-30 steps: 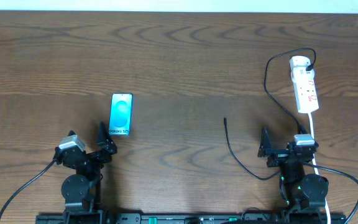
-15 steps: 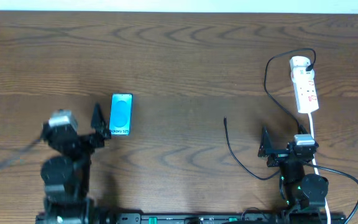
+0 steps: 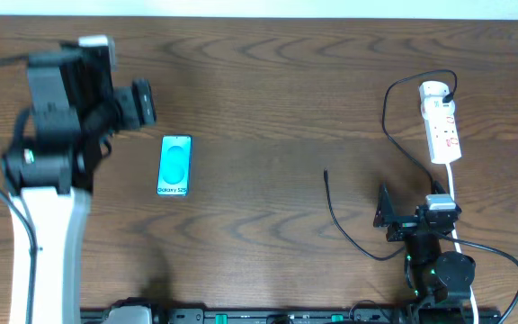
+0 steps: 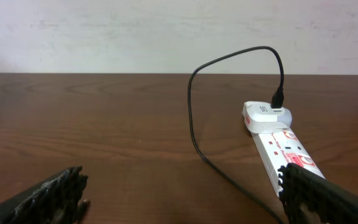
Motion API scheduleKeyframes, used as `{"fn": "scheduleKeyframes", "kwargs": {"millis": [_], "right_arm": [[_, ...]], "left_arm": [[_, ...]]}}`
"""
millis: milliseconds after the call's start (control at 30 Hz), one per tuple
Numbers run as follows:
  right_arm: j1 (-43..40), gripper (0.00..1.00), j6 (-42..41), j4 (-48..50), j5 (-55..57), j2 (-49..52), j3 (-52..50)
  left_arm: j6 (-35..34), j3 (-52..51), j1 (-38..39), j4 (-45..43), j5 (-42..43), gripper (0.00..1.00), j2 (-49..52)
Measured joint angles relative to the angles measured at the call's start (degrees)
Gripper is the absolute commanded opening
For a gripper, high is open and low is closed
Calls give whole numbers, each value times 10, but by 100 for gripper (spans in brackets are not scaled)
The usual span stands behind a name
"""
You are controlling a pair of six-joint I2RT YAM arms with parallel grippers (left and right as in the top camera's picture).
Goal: Plug charger to phone and switch on socket
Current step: 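Move the left gripper forward over the Galaxy S25 phone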
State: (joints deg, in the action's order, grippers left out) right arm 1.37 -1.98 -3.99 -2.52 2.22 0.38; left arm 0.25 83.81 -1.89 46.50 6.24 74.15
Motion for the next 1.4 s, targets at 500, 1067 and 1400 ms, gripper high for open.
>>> {"fn": "scheduleKeyframes", "kwargs": {"millis": [500, 1067, 1400], "right_arm": [[0, 99, 0, 0, 0, 0, 0], [0, 99, 0, 0, 0, 0, 0], [0, 99, 0, 0, 0, 0, 0]], "left_arm": [[11, 139, 0, 215, 1, 90, 112], [14, 140, 0, 252, 10, 90, 175], [13, 140, 9, 244, 10, 67, 285]]}}
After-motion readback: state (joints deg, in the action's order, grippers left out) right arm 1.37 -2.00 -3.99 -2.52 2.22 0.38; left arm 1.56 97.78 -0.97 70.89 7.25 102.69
